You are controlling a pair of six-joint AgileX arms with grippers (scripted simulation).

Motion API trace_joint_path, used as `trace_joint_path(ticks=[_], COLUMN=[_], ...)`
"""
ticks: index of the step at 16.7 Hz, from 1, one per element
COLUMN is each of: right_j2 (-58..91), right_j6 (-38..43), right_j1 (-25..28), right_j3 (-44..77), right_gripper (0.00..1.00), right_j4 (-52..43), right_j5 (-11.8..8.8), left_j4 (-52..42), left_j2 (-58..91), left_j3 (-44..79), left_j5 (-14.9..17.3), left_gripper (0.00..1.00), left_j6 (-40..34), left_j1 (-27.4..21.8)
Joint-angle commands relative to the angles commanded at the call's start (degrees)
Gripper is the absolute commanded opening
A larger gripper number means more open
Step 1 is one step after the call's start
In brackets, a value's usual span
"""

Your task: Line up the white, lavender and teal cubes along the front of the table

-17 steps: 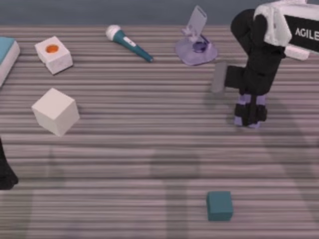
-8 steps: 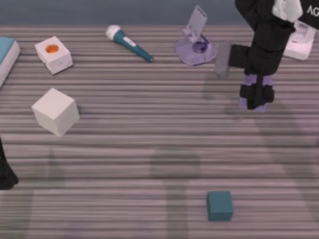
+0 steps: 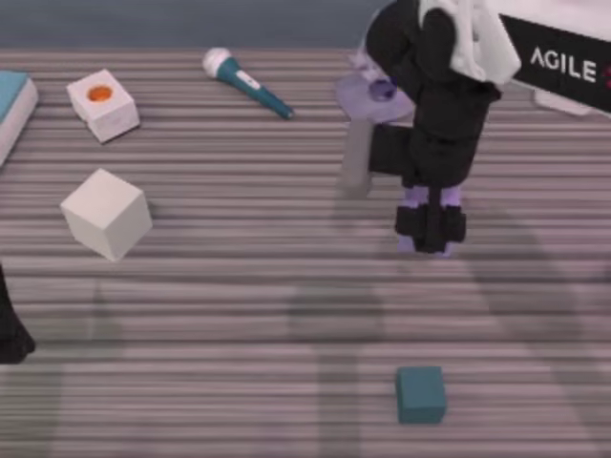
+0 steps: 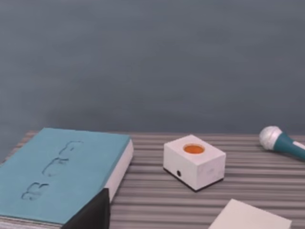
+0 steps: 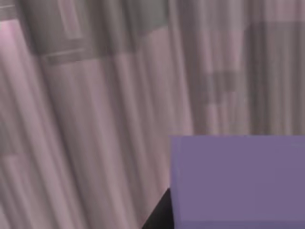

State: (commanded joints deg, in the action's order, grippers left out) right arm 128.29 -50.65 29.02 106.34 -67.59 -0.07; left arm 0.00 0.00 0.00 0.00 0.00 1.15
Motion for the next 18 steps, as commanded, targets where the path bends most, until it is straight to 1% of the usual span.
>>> trace_joint_path(ticks=[5, 7, 8, 10, 14, 16, 18], right_j2=[-10.30, -13.49, -14.58, -15.38, -15.10, -14.44, -13.06], right_j6=[9.01, 11.69, 12.59, 13.25, 13.27, 13.32, 13.48], right_j1=[16.19, 20.77, 22.16, 23.12, 22.95, 22.96, 22.93], right_j3=[-14.89, -19.24, -20.61, -21.56, -21.60, -23.16, -25.74], right_gripper=[0.00, 0.00, 0.00, 0.00, 0.00, 0.00, 0.00], right_j4=[3.91, 5.19, 5.64, 5.97, 5.96, 8.14, 12.66], right_j5=[-0.28, -0.31, -0.31, -0.30, -0.36, -0.31, -0.30], left_j4=[0.00, 0.00, 0.00, 0.00, 0.00, 0.00, 0.00], left_j2=[0.00, 0.00, 0.00, 0.00, 0.00, 0.00, 0.00], left_j3=[0.00, 0.00, 0.00, 0.00, 0.00, 0.00, 0.00], left_j5=[0.00, 0.00, 0.00, 0.00, 0.00, 0.00, 0.00], left_gripper=[1.00, 1.00, 1.00, 1.00, 1.00, 1.00, 1.00], left_j6=[0.00, 0.00, 0.00, 0.00, 0.00, 0.00, 0.00], left_j1=[0.00, 0.00, 0.00, 0.00, 0.00, 0.00, 0.00])
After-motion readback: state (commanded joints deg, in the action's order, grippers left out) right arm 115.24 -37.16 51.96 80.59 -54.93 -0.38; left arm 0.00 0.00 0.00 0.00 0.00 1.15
